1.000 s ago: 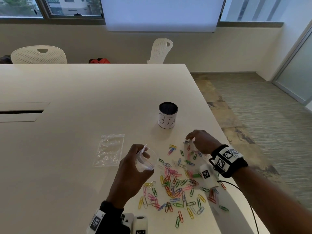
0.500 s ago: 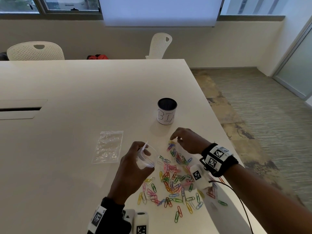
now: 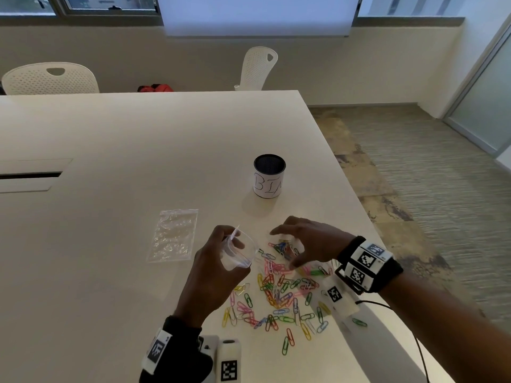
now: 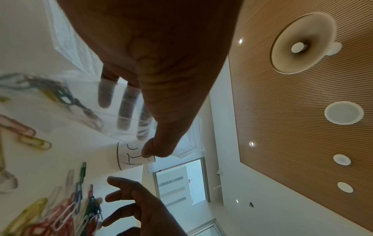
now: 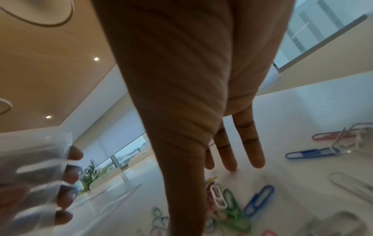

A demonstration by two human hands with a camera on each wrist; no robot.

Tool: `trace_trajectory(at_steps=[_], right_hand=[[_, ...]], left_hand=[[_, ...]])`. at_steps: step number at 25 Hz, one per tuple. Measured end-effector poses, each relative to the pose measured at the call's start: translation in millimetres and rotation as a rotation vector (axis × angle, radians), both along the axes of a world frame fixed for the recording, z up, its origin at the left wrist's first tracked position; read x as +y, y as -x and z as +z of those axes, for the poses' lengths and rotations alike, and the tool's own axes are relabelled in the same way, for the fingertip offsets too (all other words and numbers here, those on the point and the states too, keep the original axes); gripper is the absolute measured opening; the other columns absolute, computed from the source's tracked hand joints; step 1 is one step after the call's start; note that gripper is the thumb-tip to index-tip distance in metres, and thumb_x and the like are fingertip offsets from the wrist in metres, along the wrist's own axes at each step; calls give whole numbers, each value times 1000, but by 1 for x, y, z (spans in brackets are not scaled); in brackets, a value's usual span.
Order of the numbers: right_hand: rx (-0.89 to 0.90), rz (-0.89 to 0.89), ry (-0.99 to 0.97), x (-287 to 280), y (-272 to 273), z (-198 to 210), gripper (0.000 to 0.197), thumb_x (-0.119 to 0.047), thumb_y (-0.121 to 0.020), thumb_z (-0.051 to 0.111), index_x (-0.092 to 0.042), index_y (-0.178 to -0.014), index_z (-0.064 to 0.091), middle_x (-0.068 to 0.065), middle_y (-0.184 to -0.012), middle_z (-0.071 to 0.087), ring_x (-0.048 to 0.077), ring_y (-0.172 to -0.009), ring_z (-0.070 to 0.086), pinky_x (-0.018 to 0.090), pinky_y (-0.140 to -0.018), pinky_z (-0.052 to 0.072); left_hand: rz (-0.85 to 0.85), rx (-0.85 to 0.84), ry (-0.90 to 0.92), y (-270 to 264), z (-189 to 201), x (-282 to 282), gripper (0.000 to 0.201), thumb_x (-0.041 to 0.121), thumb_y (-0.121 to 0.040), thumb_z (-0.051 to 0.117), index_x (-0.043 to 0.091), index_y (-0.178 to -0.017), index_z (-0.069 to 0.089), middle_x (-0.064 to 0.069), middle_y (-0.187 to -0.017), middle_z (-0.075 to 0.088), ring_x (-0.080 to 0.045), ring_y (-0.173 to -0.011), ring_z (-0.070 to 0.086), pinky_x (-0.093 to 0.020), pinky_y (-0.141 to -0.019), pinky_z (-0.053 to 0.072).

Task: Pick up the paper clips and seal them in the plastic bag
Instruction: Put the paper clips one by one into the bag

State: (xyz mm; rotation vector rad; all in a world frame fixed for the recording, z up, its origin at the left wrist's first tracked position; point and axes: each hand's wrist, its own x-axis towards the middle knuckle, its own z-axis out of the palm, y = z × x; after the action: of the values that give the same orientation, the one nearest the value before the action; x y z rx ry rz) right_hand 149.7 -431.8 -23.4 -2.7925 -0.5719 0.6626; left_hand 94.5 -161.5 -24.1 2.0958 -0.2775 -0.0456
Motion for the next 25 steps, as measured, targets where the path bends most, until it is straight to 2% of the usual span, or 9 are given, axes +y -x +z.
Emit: trace_trajectory(at_steps=[2, 4, 7, 10, 14, 17, 19, 21, 25], right_hand=[[-18, 23, 25, 5, 5, -5, 82, -44, -79, 84, -37, -149, 42, -2, -143, 46, 19, -126, 50, 41, -103, 51], [-32, 12, -33, 9, 8, -10, 63, -41, -84, 80, -35, -141, 54, -2, -138, 48, 17, -118, 56, 35, -96, 54], [-59, -1, -115, 13, 12, -11, 34, -39, -92, 73, -29, -124, 66, -3, -128, 54, 15, -105, 62, 33, -90, 59], [-96, 7, -119, 19, 15, -11, 25, -39, -95, 69, -23, -114, 68, 0, -121, 59, 15, -98, 65, 32, -85, 59], [-179, 19, -58, 26, 18, -15, 10, -20, -98, 65, -17, -107, 69, 3, -113, 62, 19, -92, 66, 33, -81, 61], [-217, 9, -27, 29, 18, -14, 4, -14, -98, 63, -12, -99, 67, 5, -104, 63, 21, -85, 65, 33, -75, 60], [-210, -22, -49, 26, 17, -12, 6, -16, -93, 69, -10, -94, 67, 5, -99, 65, 23, -82, 65, 33, -72, 59], [-210, -63, -110, 20, 15, -10, 3, -11, -90, 72, -11, -90, 68, 5, -96, 68, 23, -81, 67, 29, -69, 57], [-166, -183, -257, 6, 16, -8, 12, -7, -88, 75, -12, -97, 78, 2, -97, 75, 15, -82, 71, 22, -72, 59]], left_hand=[[-9, 2, -2, 0, 0, -2, 56, 18, -78, 87, 33, -119, 53, 16, -106, 69, -2, -96, 67, -18, -76, 55], [-20, -3, -10, 0, 0, -3, 56, 19, -78, 87, 33, -120, 52, 16, -106, 68, -3, -96, 68, -11, -73, 53], [-19, -5, -13, 1, -1, -2, 56, 20, -78, 87, 33, -120, 52, 15, -105, 69, -3, -95, 68, -10, -69, 53], [-16, -4, -18, 2, -1, -1, 57, 20, -78, 88, 33, -120, 52, 16, -106, 68, -1, -94, 67, -9, -68, 54], [-12, -2, -11, 3, 0, -1, 56, 19, -78, 88, 32, -119, 52, 14, -105, 69, -2, -94, 67, -6, -71, 53], [-12, 0, -21, 3, 0, 0, 56, 19, -78, 88, 33, -119, 52, 15, -106, 68, -4, -92, 67, -5, -69, 52], [-13, -1, -28, 4, -1, 0, 56, 21, -78, 88, 35, -118, 52, 16, -106, 68, 0, -93, 66, -5, -68, 52], [-16, 0, -24, 5, -3, 1, 56, 20, -78, 88, 35, -118, 52, 17, -105, 68, 4, -93, 65, -3, -69, 51], [-25, 3, -10, 6, -4, 1, 55, 18, -78, 88, 34, -117, 52, 16, -106, 68, -3, -94, 67, -2, -70, 50]])
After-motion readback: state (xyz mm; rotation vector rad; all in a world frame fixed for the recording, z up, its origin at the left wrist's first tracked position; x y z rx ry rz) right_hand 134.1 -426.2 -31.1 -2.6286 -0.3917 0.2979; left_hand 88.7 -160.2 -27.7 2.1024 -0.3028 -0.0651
